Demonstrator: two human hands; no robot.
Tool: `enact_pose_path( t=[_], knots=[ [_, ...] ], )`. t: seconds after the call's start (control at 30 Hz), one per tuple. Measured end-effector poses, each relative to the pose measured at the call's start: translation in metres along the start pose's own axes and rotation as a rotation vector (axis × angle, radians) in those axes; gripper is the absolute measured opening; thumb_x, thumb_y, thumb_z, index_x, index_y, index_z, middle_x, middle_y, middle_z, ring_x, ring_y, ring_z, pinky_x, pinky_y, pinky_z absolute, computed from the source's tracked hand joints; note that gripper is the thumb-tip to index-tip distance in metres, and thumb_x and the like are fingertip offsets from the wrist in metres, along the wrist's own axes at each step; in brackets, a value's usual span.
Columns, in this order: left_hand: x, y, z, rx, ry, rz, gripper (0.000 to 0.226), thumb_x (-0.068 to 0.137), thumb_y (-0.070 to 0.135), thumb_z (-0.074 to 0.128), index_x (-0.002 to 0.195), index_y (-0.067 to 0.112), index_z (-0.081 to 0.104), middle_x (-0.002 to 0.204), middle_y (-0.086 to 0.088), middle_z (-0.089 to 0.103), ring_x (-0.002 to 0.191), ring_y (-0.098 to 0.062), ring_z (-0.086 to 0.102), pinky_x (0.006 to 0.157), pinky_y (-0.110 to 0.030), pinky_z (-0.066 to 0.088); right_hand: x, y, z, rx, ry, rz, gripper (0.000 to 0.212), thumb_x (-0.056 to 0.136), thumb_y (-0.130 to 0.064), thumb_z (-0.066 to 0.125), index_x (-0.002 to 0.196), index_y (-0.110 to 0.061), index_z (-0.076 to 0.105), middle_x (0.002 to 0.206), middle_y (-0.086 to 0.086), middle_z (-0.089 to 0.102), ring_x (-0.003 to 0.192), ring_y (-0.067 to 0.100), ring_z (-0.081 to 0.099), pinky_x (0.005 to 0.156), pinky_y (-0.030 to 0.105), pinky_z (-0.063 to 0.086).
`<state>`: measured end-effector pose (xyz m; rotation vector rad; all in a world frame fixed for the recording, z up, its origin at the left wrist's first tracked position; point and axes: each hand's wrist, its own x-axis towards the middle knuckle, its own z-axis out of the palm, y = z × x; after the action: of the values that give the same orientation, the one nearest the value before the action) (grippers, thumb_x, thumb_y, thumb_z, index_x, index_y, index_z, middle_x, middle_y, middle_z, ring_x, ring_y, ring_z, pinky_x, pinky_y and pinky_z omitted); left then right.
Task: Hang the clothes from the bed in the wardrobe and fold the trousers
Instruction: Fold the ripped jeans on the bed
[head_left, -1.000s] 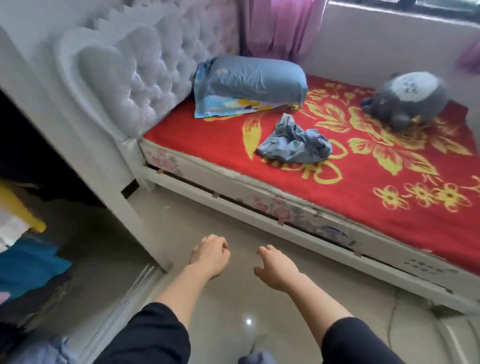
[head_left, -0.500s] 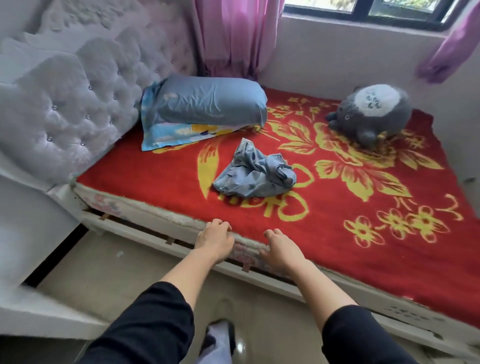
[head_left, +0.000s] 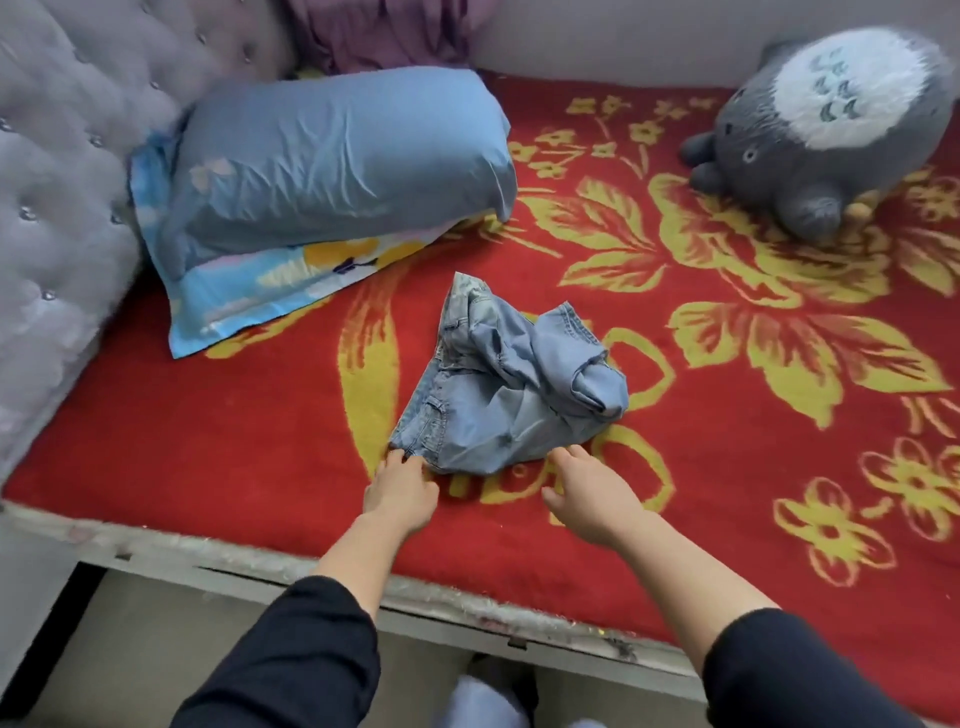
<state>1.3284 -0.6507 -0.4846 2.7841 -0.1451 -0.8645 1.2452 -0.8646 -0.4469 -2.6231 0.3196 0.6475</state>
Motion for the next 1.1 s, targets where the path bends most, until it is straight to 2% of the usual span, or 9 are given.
enact_pose_path(
  t=[0.3, 0.43, 0.53, 0.6, 0.67, 0.77, 0.9, 1.0, 1.1],
  knots=[
    [0.134, -0.016, 0.051, -0.155, 0.013, -0.165, 0.061, 0.095, 0.028, 0.045, 0.151, 0.023, 0.021, 0.154, -0.018, 0.019, 0.139, -0.037, 0.021, 0.110, -0.045, 0.028, 0.107, 0.007, 0.050, 0.023, -0.144, 0.006, 0.030, 0.093, -0.027, 0.046, 0.120, -0.013, 0.046, 0.114, 0.005, 0.049, 0.107, 0.026, 0.053, 0.081, 0.037, 0.046],
    [0.179, -0.037, 0.067, -0.242, 0.012, -0.280, 0.067, 0.098, 0.036, 0.045, 0.152, 0.014, 0.014, 0.148, -0.024, 0.030, 0.137, -0.039, 0.027, 0.109, -0.044, 0.027, 0.133, 0.013, 0.079, 0.057, -0.176, -0.028, 0.045, 0.094, -0.028, 0.047, 0.137, -0.017, 0.039, 0.128, 0.002, 0.047, 0.115, 0.023, 0.052, 0.087, 0.036, 0.047],
    [0.189, -0.040, 0.066, -0.321, 0.037, -0.258, 0.025, 0.092, 0.020, 0.053, 0.112, 0.008, 0.062, 0.102, -0.018, 0.063, 0.096, -0.035, 0.057, 0.078, -0.038, 0.044, 0.143, 0.011, 0.092, 0.065, -0.142, -0.071, 0.056, 0.093, -0.028, 0.048, 0.145, -0.019, 0.030, 0.136, 0.001, 0.043, 0.118, 0.023, 0.051, 0.088, 0.036, 0.047],
    [0.180, -0.031, 0.061, -0.446, 0.040, -0.203, 0.015, 0.082, 0.011, 0.058, 0.067, 0.011, 0.060, 0.061, -0.009, 0.047, 0.060, -0.025, 0.042, 0.055, -0.034, 0.033, 0.147, 0.007, 0.096, 0.070, -0.084, -0.097, 0.063, 0.090, -0.030, 0.052, 0.146, -0.021, 0.026, 0.130, 0.001, 0.043, 0.114, 0.025, 0.053, 0.083, 0.036, 0.048],
    [0.165, -0.019, 0.053, -0.744, -0.114, -0.182, 0.021, 0.079, 0.008, 0.061, 0.059, 0.012, 0.058, 0.057, -0.006, 0.041, 0.053, -0.016, 0.036, 0.056, -0.029, 0.033, 0.148, 0.000, 0.100, 0.071, -0.071, -0.082, 0.078, 0.084, -0.037, 0.059, 0.148, -0.026, 0.017, 0.129, 0.002, 0.039, 0.111, 0.026, 0.054, 0.078, 0.034, 0.049],
    [0.142, -0.007, 0.035, -1.216, -0.535, -0.120, 0.024, 0.084, 0.006, 0.060, 0.065, 0.013, 0.072, 0.074, -0.014, 0.061, 0.060, -0.015, 0.062, 0.064, -0.025, 0.054, 0.147, -0.010, 0.100, 0.205, -0.023, 0.079, 0.101, 0.076, -0.046, 0.069, 0.152, -0.035, 0.003, 0.137, 0.004, 0.027, 0.117, 0.027, 0.046, 0.087, 0.040, 0.049],
    [0.128, -0.004, 0.018, -1.155, -0.777, -0.018, 0.009, 0.075, 0.018, 0.068, 0.079, 0.019, 0.076, 0.083, -0.009, 0.070, 0.072, -0.018, 0.066, 0.076, -0.033, 0.058, 0.146, -0.006, 0.094, 0.206, 0.162, 0.078, 0.067, 0.084, -0.021, 0.064, 0.143, -0.039, 0.037, 0.134, 0.000, 0.040, 0.115, 0.023, 0.046, 0.090, 0.039, 0.045],
    [0.133, -0.002, 0.016, -1.104, -0.646, -0.124, 0.009, 0.084, 0.029, 0.068, 0.090, 0.024, 0.072, 0.097, -0.003, 0.070, 0.092, -0.020, 0.063, 0.096, -0.048, 0.048, 0.137, -0.002, 0.072, 0.763, 0.013, 0.110, 0.032, 0.082, -0.005, 0.062, 0.100, -0.031, 0.067, 0.084, -0.006, 0.061, 0.075, 0.019, 0.053, 0.069, 0.028, 0.047],
    [0.138, 0.012, 0.011, -1.285, -0.528, -0.287, 0.041, 0.084, 0.049, 0.063, 0.115, 0.022, 0.063, 0.110, -0.007, 0.067, 0.100, -0.025, 0.063, 0.087, -0.045, 0.052, 0.121, 0.003, 0.032, 1.135, -0.085, 0.087, 0.021, 0.087, -0.007, 0.055, 0.070, -0.019, 0.059, 0.061, -0.006, 0.054, 0.059, 0.012, 0.047, 0.055, 0.019, 0.038]
  ],
)
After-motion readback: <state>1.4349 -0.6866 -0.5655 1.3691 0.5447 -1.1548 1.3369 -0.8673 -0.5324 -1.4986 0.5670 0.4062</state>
